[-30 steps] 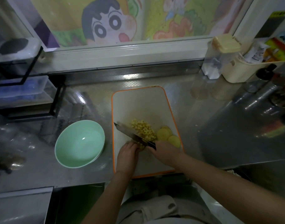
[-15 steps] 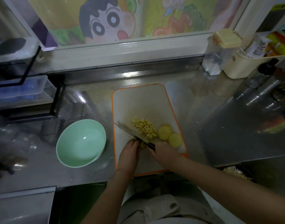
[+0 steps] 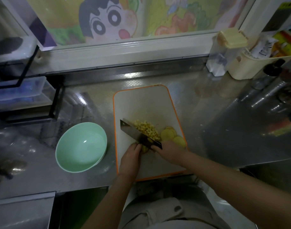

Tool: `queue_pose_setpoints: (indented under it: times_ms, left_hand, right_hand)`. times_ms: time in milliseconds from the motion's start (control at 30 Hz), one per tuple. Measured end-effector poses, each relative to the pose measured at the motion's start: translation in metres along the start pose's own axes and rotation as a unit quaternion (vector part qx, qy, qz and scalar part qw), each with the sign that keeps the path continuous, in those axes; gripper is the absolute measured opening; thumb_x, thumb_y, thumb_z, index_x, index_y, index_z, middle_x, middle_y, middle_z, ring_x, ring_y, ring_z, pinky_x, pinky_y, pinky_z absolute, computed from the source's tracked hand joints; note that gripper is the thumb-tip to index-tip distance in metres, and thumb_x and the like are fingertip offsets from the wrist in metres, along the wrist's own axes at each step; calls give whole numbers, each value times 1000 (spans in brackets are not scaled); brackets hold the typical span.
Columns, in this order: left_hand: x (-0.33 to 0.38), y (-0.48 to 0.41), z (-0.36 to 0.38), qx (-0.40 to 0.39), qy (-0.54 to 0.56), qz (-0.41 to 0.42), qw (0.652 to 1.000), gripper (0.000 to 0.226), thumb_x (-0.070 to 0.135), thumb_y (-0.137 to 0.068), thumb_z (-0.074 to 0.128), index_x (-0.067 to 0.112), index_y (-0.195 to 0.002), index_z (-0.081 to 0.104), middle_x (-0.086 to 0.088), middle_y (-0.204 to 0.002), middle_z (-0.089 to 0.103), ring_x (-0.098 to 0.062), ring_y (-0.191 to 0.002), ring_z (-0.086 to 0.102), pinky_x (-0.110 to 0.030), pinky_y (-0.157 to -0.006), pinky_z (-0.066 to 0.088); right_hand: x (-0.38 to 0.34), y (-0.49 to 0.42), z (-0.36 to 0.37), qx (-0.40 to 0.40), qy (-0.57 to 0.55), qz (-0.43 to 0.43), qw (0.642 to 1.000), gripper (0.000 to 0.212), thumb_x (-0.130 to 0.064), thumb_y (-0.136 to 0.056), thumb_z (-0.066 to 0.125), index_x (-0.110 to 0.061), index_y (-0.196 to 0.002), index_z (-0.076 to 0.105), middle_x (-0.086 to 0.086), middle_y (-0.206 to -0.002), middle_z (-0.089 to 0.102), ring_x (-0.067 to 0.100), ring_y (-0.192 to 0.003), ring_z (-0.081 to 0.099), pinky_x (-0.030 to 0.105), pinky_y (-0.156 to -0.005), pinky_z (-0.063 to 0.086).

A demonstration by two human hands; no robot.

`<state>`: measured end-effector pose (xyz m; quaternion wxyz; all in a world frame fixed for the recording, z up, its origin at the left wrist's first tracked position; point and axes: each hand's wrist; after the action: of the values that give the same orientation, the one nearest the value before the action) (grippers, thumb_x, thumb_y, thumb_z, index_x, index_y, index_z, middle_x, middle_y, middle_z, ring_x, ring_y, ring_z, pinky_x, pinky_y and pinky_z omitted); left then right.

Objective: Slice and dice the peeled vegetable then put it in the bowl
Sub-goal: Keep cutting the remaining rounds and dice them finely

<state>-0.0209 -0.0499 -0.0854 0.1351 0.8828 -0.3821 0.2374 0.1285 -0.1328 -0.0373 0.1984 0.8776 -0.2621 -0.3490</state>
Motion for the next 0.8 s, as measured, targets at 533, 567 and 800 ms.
queue_pose_setpoints:
  times_ms: [533, 567, 800]
  left_hand:
    - [4, 2, -2, 19, 22, -12, 1000, 18, 14, -92, 48, 4, -102, 60, -14, -109, 58, -26, -97, 55, -22, -73, 32]
    - [5, 1, -2, 18, 26, -15, 999, 17, 11, -92, 49, 4, -103, 59, -13, -110, 57, -26, -98, 54, -22, -73, 32]
    - [4, 0, 1, 20, 51, -22, 998, 13, 12, -93, 50, 7, -102, 58, -10, -111, 55, -23, -99, 53, -13, -72, 28]
  right_hand:
    - [-5, -8, -9, 35, 16, -14, 999, 45, -39, -101, 37, -19, -61, 29, -1, -58, 34, 10, -49, 32, 23, -42, 20]
    - [-5, -7, -11, 38, 17, -15, 999, 45, -39, -100, 37, -19, -61, 28, 0, -58, 34, 10, -49, 31, 23, -42, 20]
    - [-3, 6, -17, 59, -7, -17, 998, 48, -41, -98, 43, -19, -58, 27, -1, -53, 30, 9, -44, 27, 21, -41, 18]
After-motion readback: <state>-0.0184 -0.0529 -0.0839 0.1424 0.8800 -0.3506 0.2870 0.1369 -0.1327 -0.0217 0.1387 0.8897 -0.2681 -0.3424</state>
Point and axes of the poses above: each hand's wrist, its own y-axis away from the middle knuckle, its own z-axis out of the palm, x = y × z
